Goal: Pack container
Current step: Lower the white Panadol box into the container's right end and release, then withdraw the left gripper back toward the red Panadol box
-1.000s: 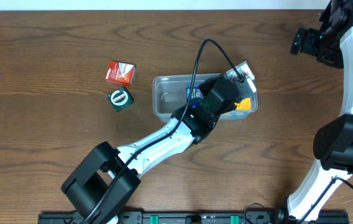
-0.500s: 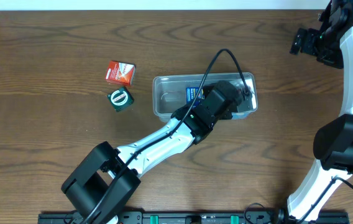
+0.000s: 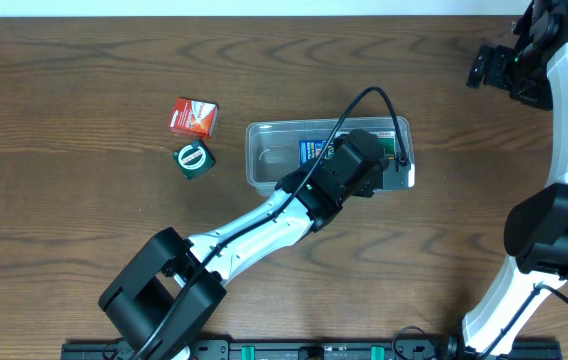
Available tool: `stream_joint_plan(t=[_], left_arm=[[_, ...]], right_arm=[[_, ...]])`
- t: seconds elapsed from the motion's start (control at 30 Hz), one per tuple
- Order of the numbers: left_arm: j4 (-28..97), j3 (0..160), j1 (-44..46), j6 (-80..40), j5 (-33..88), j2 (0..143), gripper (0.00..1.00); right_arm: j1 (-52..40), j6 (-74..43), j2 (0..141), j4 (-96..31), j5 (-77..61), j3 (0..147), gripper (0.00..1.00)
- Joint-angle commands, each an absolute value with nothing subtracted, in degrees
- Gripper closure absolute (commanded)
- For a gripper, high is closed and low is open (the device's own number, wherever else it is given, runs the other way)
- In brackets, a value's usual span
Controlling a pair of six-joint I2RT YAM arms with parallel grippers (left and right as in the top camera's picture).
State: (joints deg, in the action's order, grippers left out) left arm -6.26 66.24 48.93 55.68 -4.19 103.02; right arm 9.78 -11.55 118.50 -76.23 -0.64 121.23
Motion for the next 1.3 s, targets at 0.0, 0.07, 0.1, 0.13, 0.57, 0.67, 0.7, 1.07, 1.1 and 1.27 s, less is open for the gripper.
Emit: stream_joint_plan(t=[0.0,0.07,0.1,0.13,0.57,0.67,0.7,1.07,1.1,1.27], left_arm=[[-6.3,67.1,48.9,57.0,-3.2,103.5,0.47],[-6.3,67.1,48.9,56.9,-3.7,103.5,0.46],[-6.5,67.1,48.9,56.9,-4.3,103.5,0.46],[-6.7,67.1,48.9,56.8,-4.8,103.5,0.43],[-9.5,67.1,48.6,30.2,-22.3,94.8,0.19],[-4.0,67.1,46.6,23.4,-22.8,90.1,0.14],[-2.0,67.1,45.5,21.5,-22.8,88.8,0.13],[21.3,67.1,28.2,6.3,-22.8,82.4,0.02],[21.7,67.1,27.3,4.9,-22.8,82.4,0.02],[22.5,67.1,21.5,-5.9,-22.8,82.5,0.02]], right_arm=[[10.0,-12.2,118.4,-76.3,-1.1,122.1,0.01],[10.0,-12.2,118.4,-76.3,-1.1,122.1,0.01],[10.0,-12.2,118.4,-76.3,-1.1,122.1,0.01],[10.0,-12.2,118.4,-76.3,-1.1,122.1,0.01],[10.0,-12.2,118.4,-76.3,-1.1,122.1,0.01],[10.0,-12.2,118.4,-76.3,-1.1,122.1,0.01],[10.0,-12.2,118.4,-76.3,-1.1,122.1,0.01],[10.0,-12.2,118.4,-76.3,-1.1,122.1,0.01],[10.0,-12.2,118.4,-76.3,-1.1,122.1,0.01],[10.0,-12.2,118.4,-76.3,-1.1,122.1,0.01]])
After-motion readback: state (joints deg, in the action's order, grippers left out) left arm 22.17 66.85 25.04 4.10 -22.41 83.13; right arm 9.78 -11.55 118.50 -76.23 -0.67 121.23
